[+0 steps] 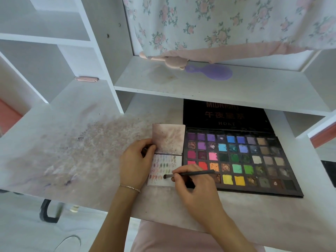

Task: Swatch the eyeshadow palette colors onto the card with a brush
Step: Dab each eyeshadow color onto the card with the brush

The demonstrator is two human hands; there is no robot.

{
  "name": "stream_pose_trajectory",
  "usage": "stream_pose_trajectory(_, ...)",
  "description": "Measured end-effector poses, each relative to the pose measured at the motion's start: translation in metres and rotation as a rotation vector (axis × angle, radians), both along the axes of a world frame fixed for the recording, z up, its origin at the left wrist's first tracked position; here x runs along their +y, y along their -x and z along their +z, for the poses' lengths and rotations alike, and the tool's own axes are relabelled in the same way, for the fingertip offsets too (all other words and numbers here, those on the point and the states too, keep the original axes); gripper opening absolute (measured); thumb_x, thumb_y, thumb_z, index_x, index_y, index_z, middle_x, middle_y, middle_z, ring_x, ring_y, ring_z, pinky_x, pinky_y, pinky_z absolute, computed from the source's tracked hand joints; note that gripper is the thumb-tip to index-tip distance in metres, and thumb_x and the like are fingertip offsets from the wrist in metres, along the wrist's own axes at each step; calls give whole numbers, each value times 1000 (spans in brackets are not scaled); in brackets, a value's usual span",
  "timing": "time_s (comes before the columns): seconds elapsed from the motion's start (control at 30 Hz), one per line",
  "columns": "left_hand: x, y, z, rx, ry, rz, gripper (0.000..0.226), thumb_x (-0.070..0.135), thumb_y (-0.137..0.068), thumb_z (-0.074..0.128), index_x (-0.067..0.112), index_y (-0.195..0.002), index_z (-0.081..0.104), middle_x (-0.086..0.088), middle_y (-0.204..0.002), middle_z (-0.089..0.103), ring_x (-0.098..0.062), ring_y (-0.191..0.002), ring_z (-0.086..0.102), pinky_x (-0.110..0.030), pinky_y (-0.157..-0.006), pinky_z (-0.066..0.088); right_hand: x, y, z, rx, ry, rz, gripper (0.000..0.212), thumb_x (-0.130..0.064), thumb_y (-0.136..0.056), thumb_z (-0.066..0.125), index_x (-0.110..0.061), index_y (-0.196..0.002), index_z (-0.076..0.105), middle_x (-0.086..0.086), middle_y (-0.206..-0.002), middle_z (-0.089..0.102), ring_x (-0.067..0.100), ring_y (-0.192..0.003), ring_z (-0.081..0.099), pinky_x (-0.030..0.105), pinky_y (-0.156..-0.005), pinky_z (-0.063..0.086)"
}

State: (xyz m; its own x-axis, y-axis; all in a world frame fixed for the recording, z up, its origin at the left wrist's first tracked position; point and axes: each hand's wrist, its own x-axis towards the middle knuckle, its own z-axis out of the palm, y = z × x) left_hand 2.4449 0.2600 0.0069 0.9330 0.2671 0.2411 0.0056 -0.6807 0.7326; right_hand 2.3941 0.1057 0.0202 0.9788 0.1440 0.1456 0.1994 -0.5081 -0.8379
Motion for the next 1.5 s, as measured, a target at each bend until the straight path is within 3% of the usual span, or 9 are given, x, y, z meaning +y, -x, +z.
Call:
stream_pose_trajectory(0.53,-1,1,2,0,1,5,12,13,-83,62,17,-91,70,5,-82,65,-8,-68,54,-13,-63,38,0,1,2,11,49,19,14,-29,-80,50,-23,-86,61,-9,-80,58,9,-78,56,33,-72,50)
stream_pose_trajectory(0.93,-2,2,3,-2,-11,9,12,14,-83,61,17,-91,70,10,-79,62,-3,-68,52,-11,-63,37,0,1,2,-11,39,11,12,-29,-80,49,-25,-84,61,-26,-75,50,7,-77,55,34,-74,50)
stream_pose_trajectory(1.27,-1,1,2,-19,-5,3,11,13,-83,62,17,-89,70,12,-78,61,-2,-67,52,-12,-64,37,0,1,2,-7,26,17,13,-28,-80,50,-24,-84,62,-25,-75,52,10,-77,57,38,-76,50)
stream_pose_trajectory(1.5,-1,2,2,-21,0,-6,11,12,-83,62,17,-89,70,8,-78,63,-7,-67,54,-14,-64,40,0,0,0,8,49,13,15,-30,-80,49,-24,-86,62,-12,-80,58,10,-78,56,36,-74,50)
